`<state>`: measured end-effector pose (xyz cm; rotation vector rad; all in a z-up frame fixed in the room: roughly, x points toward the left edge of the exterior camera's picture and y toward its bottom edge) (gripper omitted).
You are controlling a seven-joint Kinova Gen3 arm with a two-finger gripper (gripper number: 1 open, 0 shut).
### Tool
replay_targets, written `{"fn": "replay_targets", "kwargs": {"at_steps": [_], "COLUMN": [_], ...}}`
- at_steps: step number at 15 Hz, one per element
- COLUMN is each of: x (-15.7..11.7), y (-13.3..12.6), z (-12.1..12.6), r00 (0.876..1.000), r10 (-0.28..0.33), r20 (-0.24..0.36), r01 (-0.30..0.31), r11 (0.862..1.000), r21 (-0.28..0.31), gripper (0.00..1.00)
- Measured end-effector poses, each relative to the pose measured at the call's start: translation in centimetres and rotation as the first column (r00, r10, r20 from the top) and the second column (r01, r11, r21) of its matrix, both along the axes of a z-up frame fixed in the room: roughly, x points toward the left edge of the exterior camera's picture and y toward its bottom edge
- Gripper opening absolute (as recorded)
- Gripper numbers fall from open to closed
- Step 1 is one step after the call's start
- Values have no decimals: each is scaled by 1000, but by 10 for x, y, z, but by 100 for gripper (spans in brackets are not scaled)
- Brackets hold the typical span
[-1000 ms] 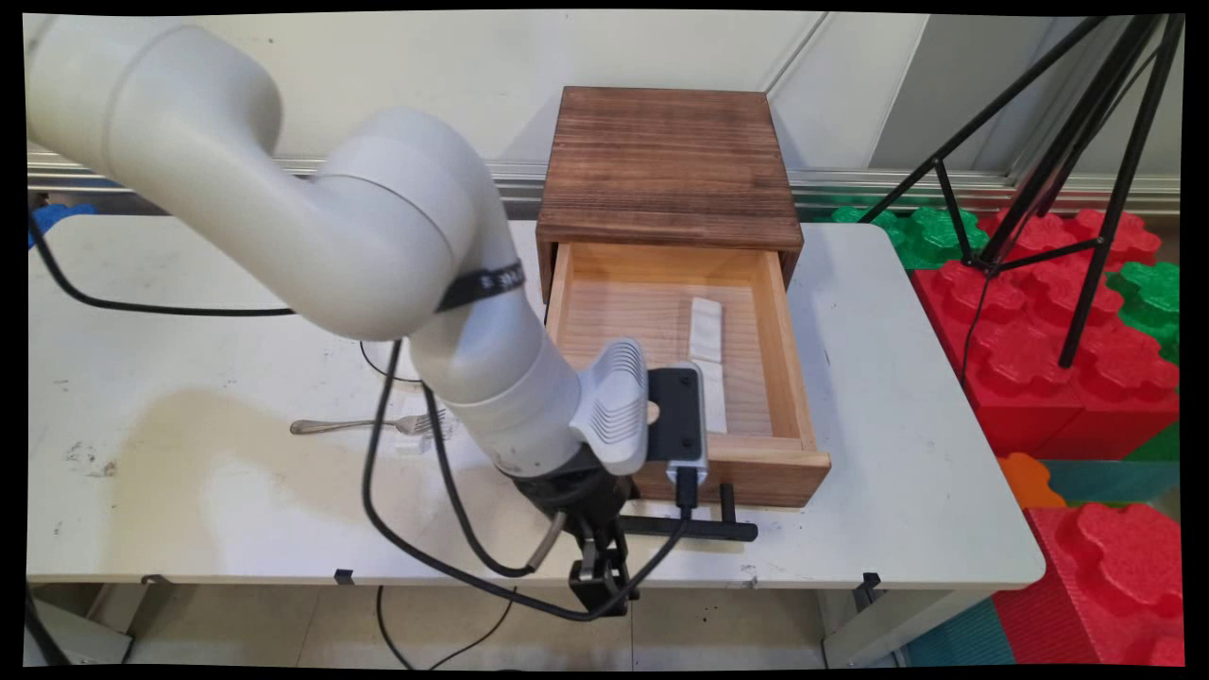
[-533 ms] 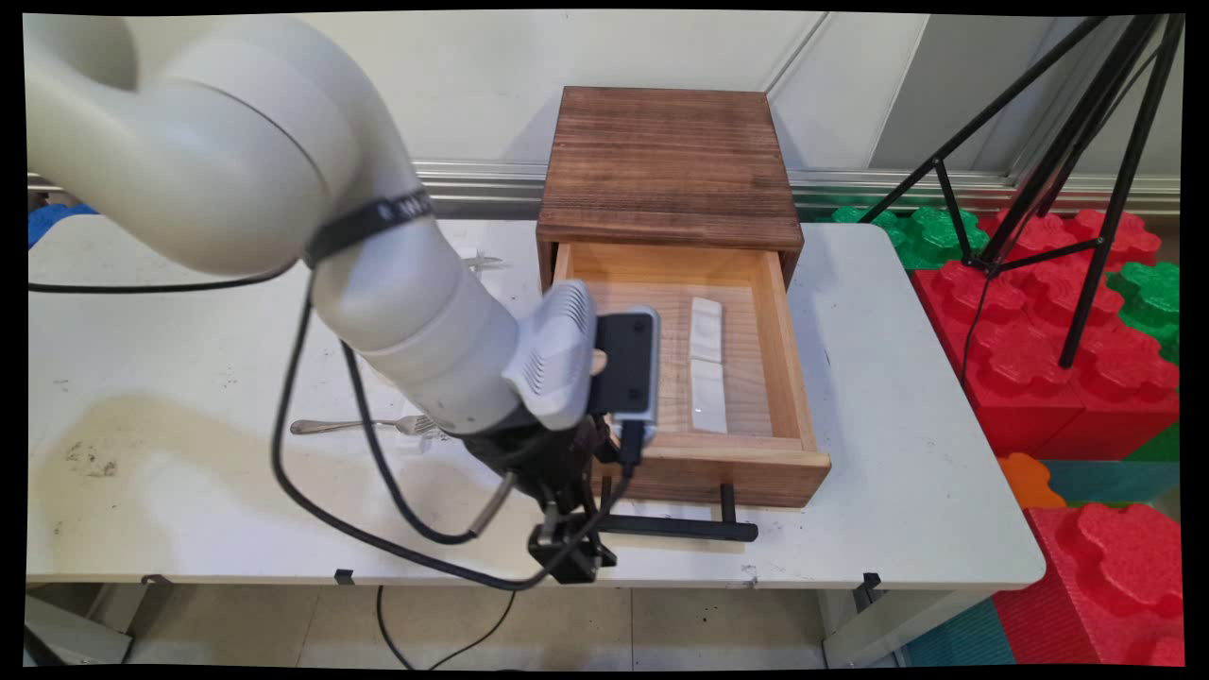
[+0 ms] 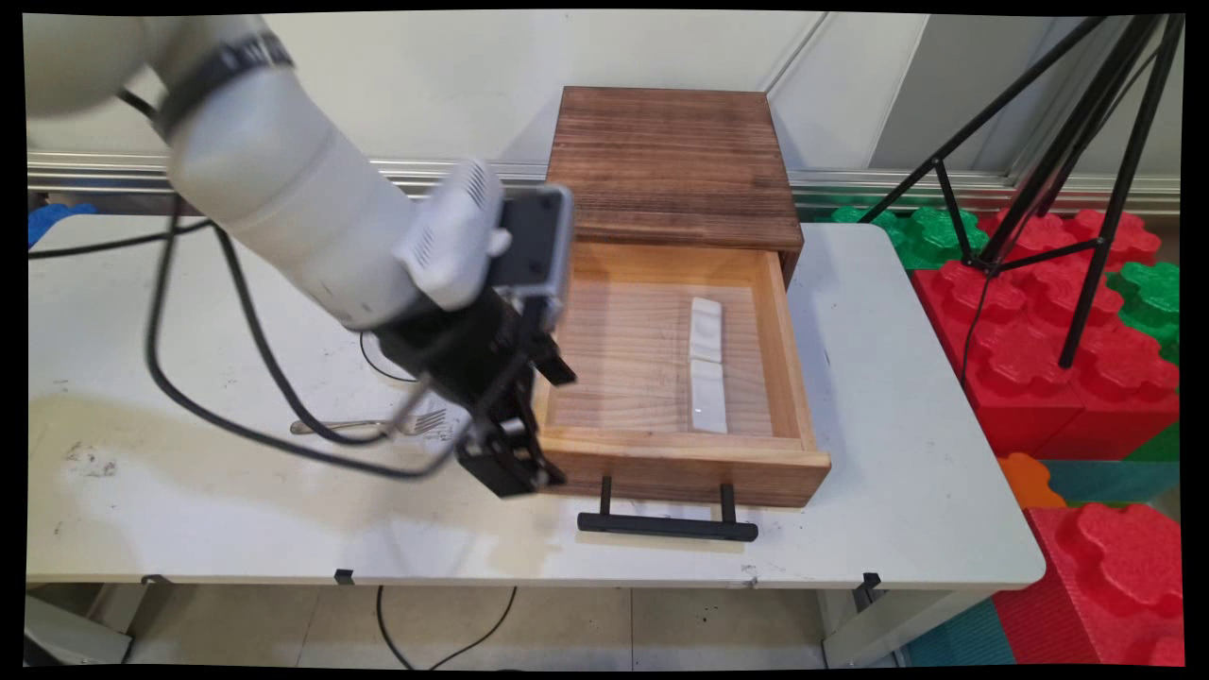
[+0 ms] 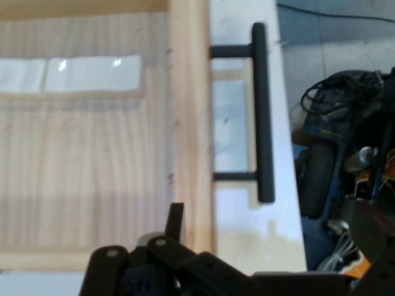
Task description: Pick up the knife from the left of the white plate
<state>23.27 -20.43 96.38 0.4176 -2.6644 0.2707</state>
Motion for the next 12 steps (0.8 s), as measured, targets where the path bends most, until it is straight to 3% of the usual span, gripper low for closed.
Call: {"fn": "replay_targets", "kwargs": {"at_steps": [6,12], "x": [65,119], "y": [-23,-54], "z": [33,49], "r00": [997,986], "r10": [73,164], "r20": [4,35], "r01": [-73,-162], "r11": [997,985], "r21": [-29,-51], "gripper": [100,100]}}
